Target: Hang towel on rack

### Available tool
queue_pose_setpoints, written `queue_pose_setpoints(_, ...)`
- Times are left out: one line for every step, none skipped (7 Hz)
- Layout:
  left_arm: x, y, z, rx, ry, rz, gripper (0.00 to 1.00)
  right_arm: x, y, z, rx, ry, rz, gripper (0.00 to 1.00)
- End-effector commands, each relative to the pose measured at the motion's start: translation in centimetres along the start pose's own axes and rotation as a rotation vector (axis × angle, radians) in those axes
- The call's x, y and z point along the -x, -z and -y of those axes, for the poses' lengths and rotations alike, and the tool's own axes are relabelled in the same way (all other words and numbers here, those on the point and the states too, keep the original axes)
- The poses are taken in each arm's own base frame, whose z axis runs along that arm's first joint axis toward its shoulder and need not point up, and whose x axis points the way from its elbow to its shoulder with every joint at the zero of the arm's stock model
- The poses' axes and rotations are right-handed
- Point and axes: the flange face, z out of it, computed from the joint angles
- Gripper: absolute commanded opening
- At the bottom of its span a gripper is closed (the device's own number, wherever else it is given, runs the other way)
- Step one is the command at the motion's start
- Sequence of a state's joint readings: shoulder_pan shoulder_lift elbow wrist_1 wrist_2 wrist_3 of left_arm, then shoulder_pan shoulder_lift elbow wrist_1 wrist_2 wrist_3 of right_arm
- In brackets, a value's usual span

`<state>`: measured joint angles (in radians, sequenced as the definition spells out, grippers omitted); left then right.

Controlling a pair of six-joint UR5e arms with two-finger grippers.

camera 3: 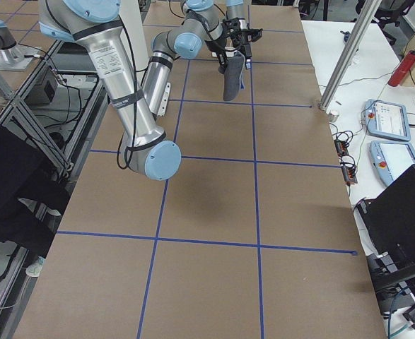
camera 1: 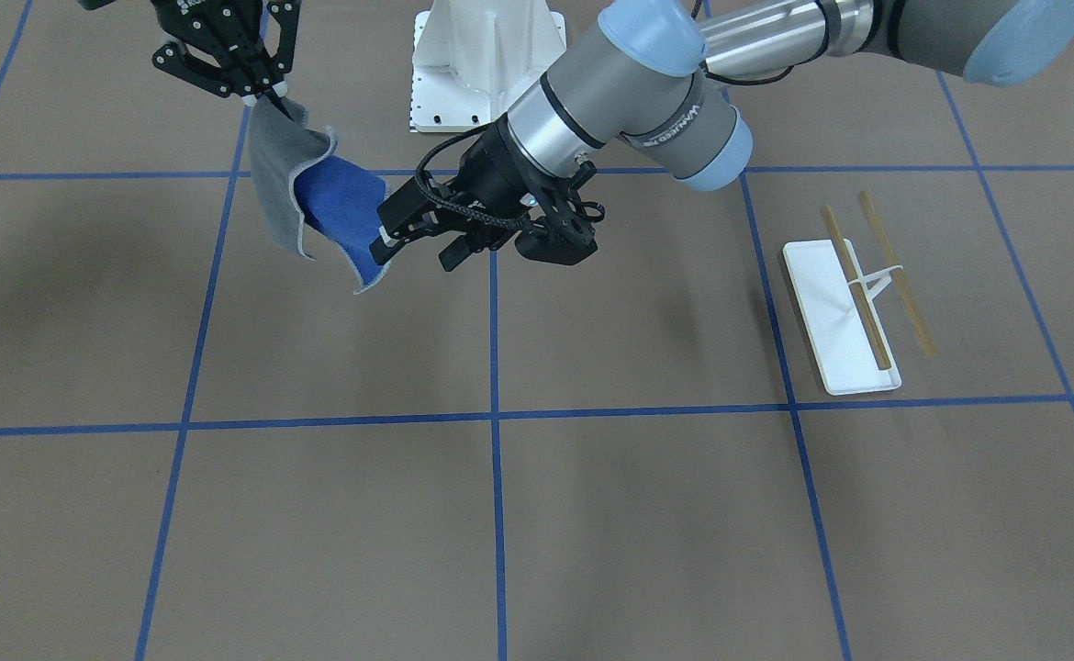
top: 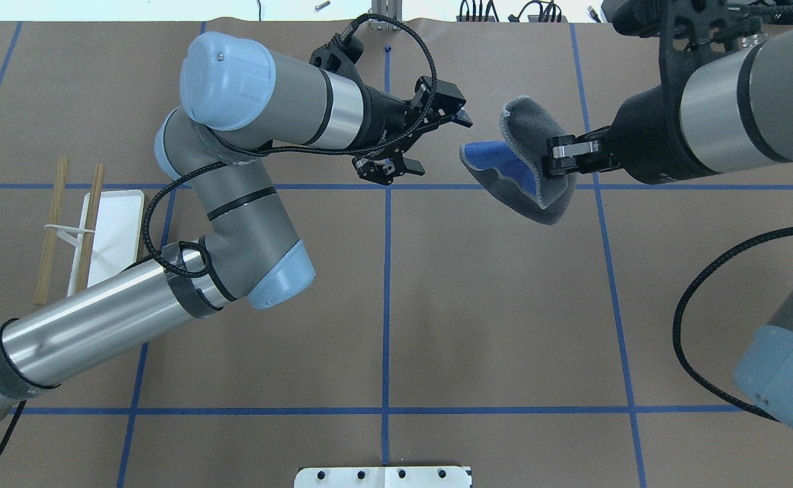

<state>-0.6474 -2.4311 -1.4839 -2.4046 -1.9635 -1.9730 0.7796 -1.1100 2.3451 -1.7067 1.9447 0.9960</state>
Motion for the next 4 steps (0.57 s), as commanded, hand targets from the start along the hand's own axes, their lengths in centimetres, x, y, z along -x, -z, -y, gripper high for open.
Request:
queue_pose_setpoints(-1.34,-0.81,-2.13,0.002,0.121,-0.027,0.98,-0.01,0.34,-0.09,-0.005,0.002,0.003,0.0)
queue_pose_setpoints(-1.5,-0.99,-2.7,0.006,0.124,-0.03,0.76,-0.11,0.34,-0.15,-0.004,0.001,0.002,0.0)
queue_pose_setpoints(-1.64,-0.92,-2.79,0.008,0.129,-0.032,0.3,-0.33,0.67,-0.38,-0.005,0.001,0.003,0.0)
queue_pose_setpoints(-1.67,-0.89,-2.69,0.006,0.147,-0.032,0.0,-0.35,0.78,-0.44,-0.005,0.002,0.005,0.0)
